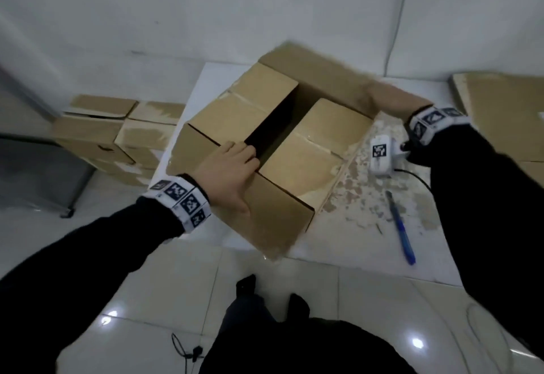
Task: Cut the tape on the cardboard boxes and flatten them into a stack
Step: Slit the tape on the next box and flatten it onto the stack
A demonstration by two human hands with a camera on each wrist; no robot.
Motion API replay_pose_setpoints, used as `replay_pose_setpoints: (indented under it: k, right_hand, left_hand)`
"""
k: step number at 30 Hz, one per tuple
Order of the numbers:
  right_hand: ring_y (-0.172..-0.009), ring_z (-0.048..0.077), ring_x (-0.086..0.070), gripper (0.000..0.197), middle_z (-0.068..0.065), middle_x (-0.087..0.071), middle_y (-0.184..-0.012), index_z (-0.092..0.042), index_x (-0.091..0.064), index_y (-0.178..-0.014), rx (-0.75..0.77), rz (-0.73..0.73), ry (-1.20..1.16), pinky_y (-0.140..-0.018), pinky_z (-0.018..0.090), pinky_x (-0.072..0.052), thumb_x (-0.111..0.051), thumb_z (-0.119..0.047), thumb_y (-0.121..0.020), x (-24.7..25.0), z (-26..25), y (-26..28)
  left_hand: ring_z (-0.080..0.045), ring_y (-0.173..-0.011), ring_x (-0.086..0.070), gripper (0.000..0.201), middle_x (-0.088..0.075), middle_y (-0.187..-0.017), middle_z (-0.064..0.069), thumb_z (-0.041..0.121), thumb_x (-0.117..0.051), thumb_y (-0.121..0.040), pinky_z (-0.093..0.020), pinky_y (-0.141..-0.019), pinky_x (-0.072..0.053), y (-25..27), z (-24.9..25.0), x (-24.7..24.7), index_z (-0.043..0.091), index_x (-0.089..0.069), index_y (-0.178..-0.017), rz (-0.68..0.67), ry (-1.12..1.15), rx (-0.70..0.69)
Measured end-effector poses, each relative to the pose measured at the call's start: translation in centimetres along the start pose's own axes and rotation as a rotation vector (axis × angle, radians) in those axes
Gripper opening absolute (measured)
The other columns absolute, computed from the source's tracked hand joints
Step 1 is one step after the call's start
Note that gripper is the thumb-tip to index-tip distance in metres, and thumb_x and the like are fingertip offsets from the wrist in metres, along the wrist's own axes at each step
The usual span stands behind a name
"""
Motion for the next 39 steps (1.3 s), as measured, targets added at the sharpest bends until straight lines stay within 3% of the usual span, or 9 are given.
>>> replay_pose_setpoints:
  k: [3, 6, 11, 20, 23, 26, 30, 34, 39]
  right_hand:
    - [-0.133, 0.031, -0.038, 0.073, 0.014, -0.038, -0.147, -0.006, -0.043, -0.139, -0.226, -0.17, 0.193, -0.112, 0.039, -0.025, -0.019, -0.06, -0.096, -1.7, 0.4, -0.6]
    - [-0.131, 0.032, -0.04, 0.053, 0.018, -0.042, -0.142, -0.001, -0.044, -0.135, 0.037, -0.043, 0.222, -0.108, 0.036, -0.026, -0.027, -0.039, -0.103, -3.6, -5.9, 0.2]
    - [-0.13, 0.023, -0.041, 0.048, 0.005, -0.046, -0.142, -0.016, -0.052, -0.134, 0.193, -0.472, 0.44, -0.109, 0.034, -0.029, -0.024, -0.039, -0.103, -7.5, -13.6, 4.6]
    - [-0.084, 0.025, -0.056, 0.045, 0.006, -0.063, -0.09, -0.02, -0.061, -0.085, -0.17, 0.067, 0.402, -0.068, 0.03, -0.039, -0.031, -0.052, -0.095, 0.9, -7.9, 17.9]
    - [-0.123, 0.028, -0.047, 0.057, 0.002, -0.05, -0.132, -0.024, -0.05, -0.131, -0.425, -0.066, 0.058, -0.094, 0.038, -0.041, -0.03, -0.06, -0.091, -4.2, -2.8, 18.7]
    - [-0.138, 0.031, -0.03, 0.076, 0.006, -0.027, -0.153, -0.023, -0.03, -0.146, -0.615, -0.06, -0.559, -0.089, 0.047, -0.051, -0.045, -0.064, -0.084, -9.6, -1.1, 17.0]
    - [-0.119, 0.038, -0.049, 0.067, 0.016, -0.035, -0.147, -0.011, -0.033, -0.144, -0.634, 0.043, -0.928, -0.058, 0.038, -0.057, -0.052, -0.048, -0.092, -13.3, -1.7, 13.8]
    - [-0.075, 0.034, -0.058, 0.023, 0.023, -0.058, -0.104, -0.003, -0.057, -0.098, -0.551, 0.203, -1.026, -0.049, 0.037, -0.053, -0.041, -0.02, -0.099, -12.6, -3.0, 13.6]
    - [-0.082, 0.022, -0.059, 0.02, 0.004, -0.055, -0.096, -0.007, -0.047, -0.116, -0.463, 0.549, -1.095, -0.069, 0.049, -0.055, -0.038, -0.013, -0.098, -9.6, -4.2, 15.3]
  left_hand:
    - [-0.021, -0.093, -0.051, 0.077, -0.058, -0.105, -0.002, 0.078, -0.062, -0.063, -0.032, -0.088, -0.036, -2.1, -0.5, -0.9, 0.016, -0.048, -0.106, 0.015, 0.06, -0.004]
    - [-0.022, -0.09, -0.055, 0.071, -0.062, -0.099, -0.003, 0.077, -0.059, -0.066, -0.032, -0.089, -0.035, -3.3, 0.0, -1.0, 0.015, -0.051, -0.099, 0.068, 0.063, -0.004]
    - [-0.023, -0.096, -0.056, 0.07, -0.064, -0.099, -0.005, 0.075, -0.063, -0.066, -0.034, -0.092, -0.035, -4.0, 0.2, -0.9, 0.013, -0.058, -0.097, 0.065, 0.117, 0.023]
    - [-0.026, -0.112, -0.047, 0.091, -0.053, -0.117, -0.009, 0.087, -0.048, -0.063, -0.037, -0.099, -0.033, -2.7, -0.8, 0.5, 0.012, -0.058, -0.115, 0.123, -0.054, -0.052]
    - [-0.025, -0.116, -0.045, 0.087, -0.053, -0.12, -0.009, 0.085, -0.025, -0.075, -0.041, -0.102, -0.03, -0.3, -4.2, 3.0, 0.014, -0.062, -0.11, 0.325, 0.008, -0.021]
    - [-0.024, -0.134, -0.033, 0.072, -0.048, -0.136, -0.011, 0.07, -0.021, -0.088, -0.048, -0.111, -0.016, 1.5, -10.5, 4.1, 0.018, -0.06, -0.117, 0.475, 0.137, 0.131]
    - [-0.026, -0.145, -0.012, 0.076, -0.026, -0.153, -0.013, 0.07, -0.027, -0.089, -0.053, -0.114, -0.005, 0.1, -18.1, -0.4, 0.015, -0.041, -0.139, 0.187, 0.298, 0.344]
    - [-0.03, -0.142, -0.025, 0.079, -0.021, -0.157, -0.01, 0.065, -0.03, -0.091, -0.044, -0.113, -0.024, -1.8, -19.6, -4.3, 0.014, -0.02, -0.151, -0.118, 0.644, 0.238]
    - [-0.028, -0.137, -0.034, 0.069, -0.034, -0.151, -0.011, 0.06, -0.037, -0.093, -0.042, -0.111, -0.027, -3.5, -19.2, 2.2, 0.016, -0.032, -0.146, 0.129, 0.539, 0.078]
Point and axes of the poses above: each hand's wrist, its own y-axis away from the middle knuckle, its own x-axis out of the back of the hand, z = x × y, the point moved 5 cm from there along -y, towards the middle knuckle
